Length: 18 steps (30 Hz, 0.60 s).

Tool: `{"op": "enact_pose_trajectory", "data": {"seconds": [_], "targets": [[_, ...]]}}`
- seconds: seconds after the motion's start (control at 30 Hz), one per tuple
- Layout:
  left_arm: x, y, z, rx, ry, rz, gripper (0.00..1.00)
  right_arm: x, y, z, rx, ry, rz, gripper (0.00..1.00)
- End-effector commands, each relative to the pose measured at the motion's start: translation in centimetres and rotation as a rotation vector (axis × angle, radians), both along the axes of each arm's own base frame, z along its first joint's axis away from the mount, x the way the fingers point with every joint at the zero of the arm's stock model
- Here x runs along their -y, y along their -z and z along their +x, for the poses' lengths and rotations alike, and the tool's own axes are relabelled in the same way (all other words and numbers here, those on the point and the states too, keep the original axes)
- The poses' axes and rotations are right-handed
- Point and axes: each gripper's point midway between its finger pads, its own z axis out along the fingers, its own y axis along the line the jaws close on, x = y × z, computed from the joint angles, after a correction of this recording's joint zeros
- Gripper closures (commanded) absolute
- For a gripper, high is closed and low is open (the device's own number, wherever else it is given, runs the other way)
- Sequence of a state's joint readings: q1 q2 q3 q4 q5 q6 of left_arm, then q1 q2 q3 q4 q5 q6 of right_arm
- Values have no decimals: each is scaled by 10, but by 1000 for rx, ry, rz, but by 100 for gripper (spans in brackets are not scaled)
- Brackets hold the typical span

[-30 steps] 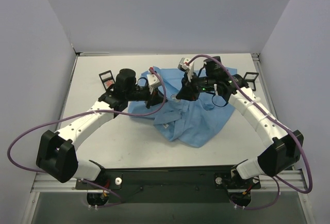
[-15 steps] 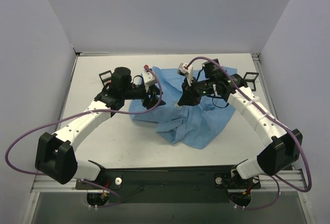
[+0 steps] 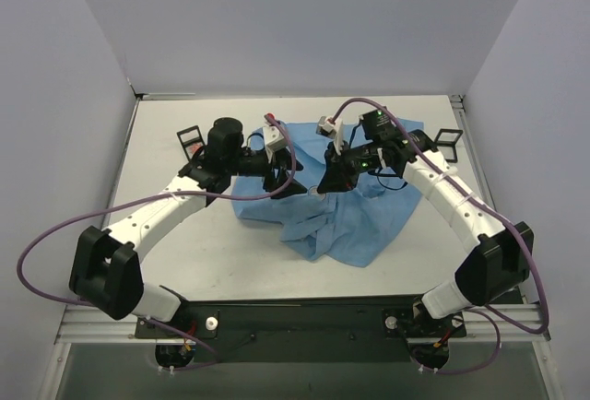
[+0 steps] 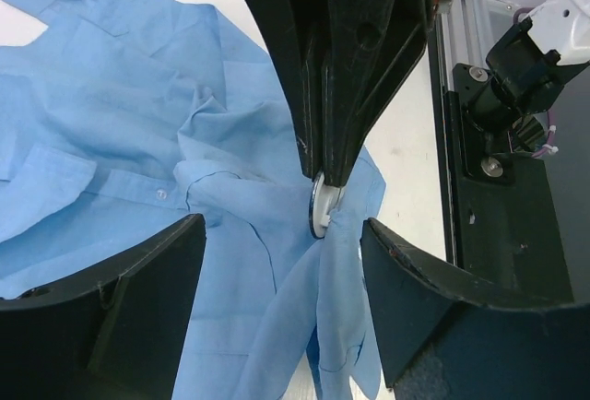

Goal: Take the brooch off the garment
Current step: Remove the brooch from the clothes.

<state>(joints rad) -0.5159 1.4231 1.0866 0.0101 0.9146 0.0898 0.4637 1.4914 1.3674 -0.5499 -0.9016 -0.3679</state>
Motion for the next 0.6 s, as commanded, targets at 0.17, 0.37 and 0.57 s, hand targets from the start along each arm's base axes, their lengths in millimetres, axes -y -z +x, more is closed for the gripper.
{"op": "enact_pose_trajectory", "data": {"seconds": [0.17, 0.37, 0.57], "targets": [[16, -7, 2, 22, 79, -69, 18, 0, -15, -7, -56, -62, 96, 100], [26, -7, -4, -32, 135, -125, 16, -1, -16, -12, -63, -83, 110, 100], [36, -2, -12, -76, 173, -157, 16, 0, -13, -15, -64, -91, 109, 100]]}}
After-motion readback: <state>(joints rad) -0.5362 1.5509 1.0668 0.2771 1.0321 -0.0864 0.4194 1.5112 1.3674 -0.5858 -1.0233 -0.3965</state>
